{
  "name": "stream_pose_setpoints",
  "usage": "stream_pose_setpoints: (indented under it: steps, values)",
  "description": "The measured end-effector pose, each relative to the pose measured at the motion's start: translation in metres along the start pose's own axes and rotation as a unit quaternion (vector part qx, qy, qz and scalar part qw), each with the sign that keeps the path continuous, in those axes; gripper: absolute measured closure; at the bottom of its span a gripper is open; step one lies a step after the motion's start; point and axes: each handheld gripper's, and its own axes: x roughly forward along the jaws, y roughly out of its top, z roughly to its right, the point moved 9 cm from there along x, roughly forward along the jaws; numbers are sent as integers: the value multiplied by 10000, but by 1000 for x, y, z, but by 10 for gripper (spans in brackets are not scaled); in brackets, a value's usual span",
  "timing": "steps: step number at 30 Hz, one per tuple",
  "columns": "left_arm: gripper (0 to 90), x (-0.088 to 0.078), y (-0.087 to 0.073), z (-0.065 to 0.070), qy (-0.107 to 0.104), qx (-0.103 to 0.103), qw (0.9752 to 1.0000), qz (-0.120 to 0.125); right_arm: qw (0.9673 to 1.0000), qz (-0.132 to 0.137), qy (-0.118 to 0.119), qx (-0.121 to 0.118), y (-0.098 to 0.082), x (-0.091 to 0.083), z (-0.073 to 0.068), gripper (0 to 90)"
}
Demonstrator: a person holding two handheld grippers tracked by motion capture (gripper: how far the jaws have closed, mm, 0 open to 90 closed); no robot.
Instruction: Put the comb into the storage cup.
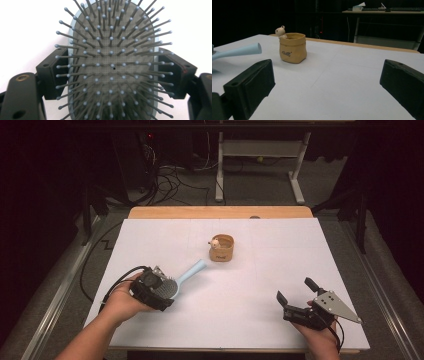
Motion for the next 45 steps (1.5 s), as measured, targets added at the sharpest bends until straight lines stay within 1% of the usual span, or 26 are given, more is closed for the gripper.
stream_pose_setpoints:
  steps: [3,5,9,14,17,20,23,24,32,34,37,40,42,44,45]
  values:
    - [203,2,5,5,-24,105,9999,-25,10000,7,14,18,0,0,0,1]
    - [202,3,8,7,-3,188,9998,-42,10000,21,18,8,1,0,0,2]
    - [202,4,16,13,-64,276,9996,-19,10000,24,3,3,1,-1,0,1]
    - [202,5,25,19,-154,434,9989,-24,10000,27,-2,0,1,0,0,1]
    - [202,6,30,24,-163,535,9984,-39,10000,26,8,-3,1,0,0,1]
    - [203,6,37,30,-206,613,9979,1,10000,26,13,-3,1,0,0,1]
    - [202,7,44,36,-272,754,9968,24,10000,32,17,5,1,0,-1,1]
    - [202,8,47,38,-254,792,9965,22,10000,31,17,-7,1,0,-1,1]
    - [203,15,65,51,-343,1005,9943,10,10000,-26,39,-42,0,2,-2,1]
    - [202,17,69,55,-397,1035,9938,26,10000,-31,29,-66,0,3,-1,1]
    - [202,18,76,59,-440,1071,9932,72,10000,11,25,-16,2,4,0,1]
    - [202,19,83,64,-462,1114,9926,121,10000,41,3,-60,3,6,0,1]
    - [202,20,86,66,-457,1162,9921,106,9999,43,-26,-109,4,10,1,1]
    - [202,21,88,67,-484,1177,9918,79,9999,11,3,-105,4,15,2,1]
    - [202,22,89,66,-463,1162,9921,65,9999,-31,13,-132,4,19,3,1]
